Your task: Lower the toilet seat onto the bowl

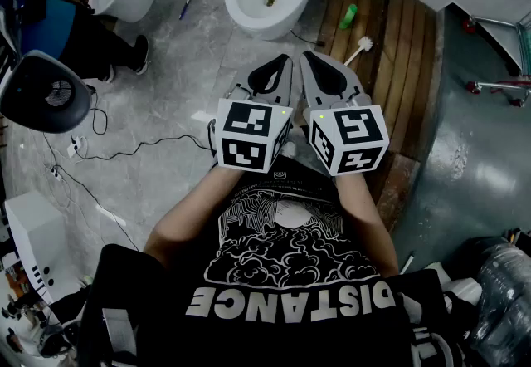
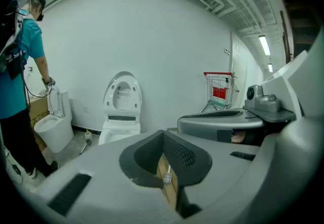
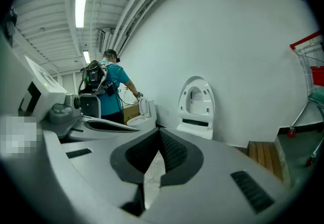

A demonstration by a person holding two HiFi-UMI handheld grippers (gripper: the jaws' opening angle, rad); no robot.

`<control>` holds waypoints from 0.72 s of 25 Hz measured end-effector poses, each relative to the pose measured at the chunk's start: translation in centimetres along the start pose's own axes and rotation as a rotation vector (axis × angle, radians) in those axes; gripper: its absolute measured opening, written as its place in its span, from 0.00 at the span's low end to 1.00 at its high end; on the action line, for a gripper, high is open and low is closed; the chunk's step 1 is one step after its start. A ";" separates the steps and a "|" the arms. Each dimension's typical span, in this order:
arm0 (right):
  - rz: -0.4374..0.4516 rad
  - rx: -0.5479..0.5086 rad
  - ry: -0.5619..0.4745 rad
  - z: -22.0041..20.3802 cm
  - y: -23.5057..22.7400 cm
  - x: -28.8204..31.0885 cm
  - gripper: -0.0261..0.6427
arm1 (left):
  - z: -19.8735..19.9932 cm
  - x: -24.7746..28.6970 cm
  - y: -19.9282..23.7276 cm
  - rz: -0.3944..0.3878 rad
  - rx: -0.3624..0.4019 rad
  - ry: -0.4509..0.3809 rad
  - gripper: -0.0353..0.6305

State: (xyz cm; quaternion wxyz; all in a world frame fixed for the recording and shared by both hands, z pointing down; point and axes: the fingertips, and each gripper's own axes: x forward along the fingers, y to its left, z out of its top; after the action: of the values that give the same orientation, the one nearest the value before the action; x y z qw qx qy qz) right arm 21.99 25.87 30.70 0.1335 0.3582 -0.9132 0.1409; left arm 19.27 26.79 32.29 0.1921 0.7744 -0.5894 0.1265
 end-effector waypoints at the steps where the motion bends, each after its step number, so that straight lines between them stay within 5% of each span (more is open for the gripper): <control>1: 0.003 -0.001 0.000 0.0 0.0 0.2 0.06 | 0.0 0.2 0.2 0.001 -0.001 0.002 0.07; 18: 0.025 -0.003 0.041 -0.1 -0.6 4.0 0.07 | 0.6 2.9 3.8 0.009 -0.025 0.017 0.07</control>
State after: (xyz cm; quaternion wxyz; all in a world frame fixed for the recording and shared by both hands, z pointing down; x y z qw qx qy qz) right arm 19.58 23.05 32.24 0.1511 0.3437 -0.9149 0.1485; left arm 16.39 23.11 33.55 0.2062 0.7681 -0.5928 0.1265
